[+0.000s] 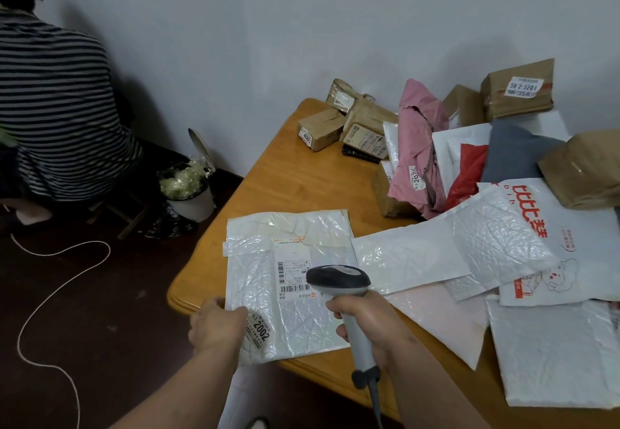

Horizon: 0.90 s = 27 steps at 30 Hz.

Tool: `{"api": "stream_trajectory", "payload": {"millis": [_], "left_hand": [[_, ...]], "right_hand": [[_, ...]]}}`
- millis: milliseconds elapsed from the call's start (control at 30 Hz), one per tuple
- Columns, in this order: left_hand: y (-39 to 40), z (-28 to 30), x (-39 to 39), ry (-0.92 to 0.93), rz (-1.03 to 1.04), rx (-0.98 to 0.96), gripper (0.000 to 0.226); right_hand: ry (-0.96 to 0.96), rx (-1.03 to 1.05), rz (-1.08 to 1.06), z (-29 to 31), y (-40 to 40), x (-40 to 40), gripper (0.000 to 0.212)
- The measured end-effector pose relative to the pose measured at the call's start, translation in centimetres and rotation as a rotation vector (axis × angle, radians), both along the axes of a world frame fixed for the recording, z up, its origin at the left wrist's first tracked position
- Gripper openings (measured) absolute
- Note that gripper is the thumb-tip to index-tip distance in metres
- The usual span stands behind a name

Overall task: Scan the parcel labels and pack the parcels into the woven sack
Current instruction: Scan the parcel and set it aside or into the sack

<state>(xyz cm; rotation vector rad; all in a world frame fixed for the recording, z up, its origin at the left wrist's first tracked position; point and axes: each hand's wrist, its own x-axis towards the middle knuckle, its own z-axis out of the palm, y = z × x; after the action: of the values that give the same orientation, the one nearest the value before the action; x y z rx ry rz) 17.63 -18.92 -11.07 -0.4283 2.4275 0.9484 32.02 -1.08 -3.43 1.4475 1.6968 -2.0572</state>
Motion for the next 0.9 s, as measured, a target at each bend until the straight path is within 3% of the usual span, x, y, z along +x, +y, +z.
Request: {"api": "stream_trajectory", "payload": {"millis": [333,500,667,767,900], "left_hand": [[0.5,0.7,0.2,0.037,-0.12,-0.102,0.059],[1.1,0.8,0.6,0.018,-0.147,-0.102,0.07],[1.6,0.6,1.4,-0.046,-0.022,-0.02,0.079],[2.1,0.3,1.5,-0.097,0.089,0.112,0.081],[2.7,0.2,1.6,-0.219,0.171,0.411,0.054]], "right_hand": [[-0.04,0.096,-0.049,-0.8,0.9,-0.8,0.013],[-0.137,0.189,-0.049,-2.9,1.0,-0.2,0.015],[-0.173,0.153,-0.068,-4.7,0.0,-0.1,0.036],[-0.132,0.09,-0.065,-4.6,0.0,-0.3,0.026],[-0.079,-0.061,-0.024,-3.9,0.2,-0.1,0.028]]}}
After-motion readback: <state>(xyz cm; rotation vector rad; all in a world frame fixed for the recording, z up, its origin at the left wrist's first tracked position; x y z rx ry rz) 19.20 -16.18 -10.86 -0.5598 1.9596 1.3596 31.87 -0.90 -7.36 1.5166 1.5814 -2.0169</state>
